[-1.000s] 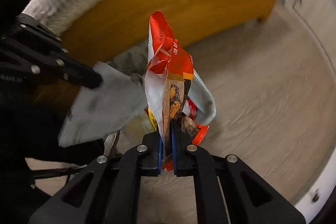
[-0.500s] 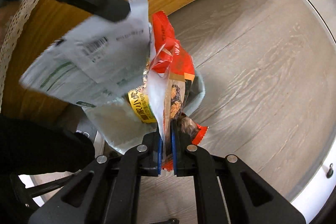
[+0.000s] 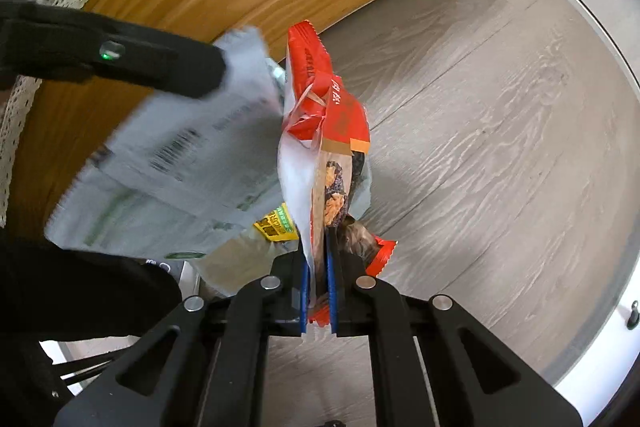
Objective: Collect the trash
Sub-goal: 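Carry both items to the floor bin and open both tools over it, then move both tools back over the trash on the bed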
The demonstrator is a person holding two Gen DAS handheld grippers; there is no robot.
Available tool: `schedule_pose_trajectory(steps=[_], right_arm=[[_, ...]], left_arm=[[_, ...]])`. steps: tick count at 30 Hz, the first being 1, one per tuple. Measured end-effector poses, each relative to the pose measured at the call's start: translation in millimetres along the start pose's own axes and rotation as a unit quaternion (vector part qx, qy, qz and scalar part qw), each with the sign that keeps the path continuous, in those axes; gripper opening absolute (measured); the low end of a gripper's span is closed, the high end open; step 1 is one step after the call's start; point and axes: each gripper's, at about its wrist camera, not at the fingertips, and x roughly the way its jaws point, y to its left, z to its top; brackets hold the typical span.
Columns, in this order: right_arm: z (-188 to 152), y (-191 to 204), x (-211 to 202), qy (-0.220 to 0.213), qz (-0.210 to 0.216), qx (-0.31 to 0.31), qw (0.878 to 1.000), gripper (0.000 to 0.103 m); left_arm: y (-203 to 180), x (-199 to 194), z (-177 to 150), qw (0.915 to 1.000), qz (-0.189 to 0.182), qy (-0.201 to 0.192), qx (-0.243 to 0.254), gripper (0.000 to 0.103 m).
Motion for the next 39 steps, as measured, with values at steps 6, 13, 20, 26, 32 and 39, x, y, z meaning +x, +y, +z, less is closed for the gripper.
schedule_pose_trajectory(steps=[6,13,20,26,32,39], right_arm=[[-3.4,-2.5,9.4,0.015,-0.002,0.006,1.0,0.008],[-2.8,15.9,26.7,0.032,0.011,-0.01,0.999,0.008],[10.6,49.7,44.0,0.038,0.02,-0.075,0.996,0.008],[35.2,85.6,92.5,0.063,-0.044,-0.204,0.976,0.024],[53.1,92.6,85.2,0.059,-0.056,-0.227,0.971,0.073],[43.2,74.9,23.2,0.031,-0.038,-0.152,0.987,0.073]], left_arm=[[25.7,32.9,-13.4,0.999,0.043,0.006,0.005,0.0],[43.4,48.0,-35.2,0.9529,0.258,0.047,0.152,0.045],[15.9,-80.3,-42.7,0.9593,0.256,-0.063,0.101,0.055],[3.4,-207.1,-86.7,0.9501,0.231,-0.21,-0.005,0.062],[-1.9,-268.5,-138.2,0.9157,0.275,-0.287,-0.059,0.065],[-6.6,-284.3,-167.0,0.9031,0.271,-0.317,-0.102,0.065]])
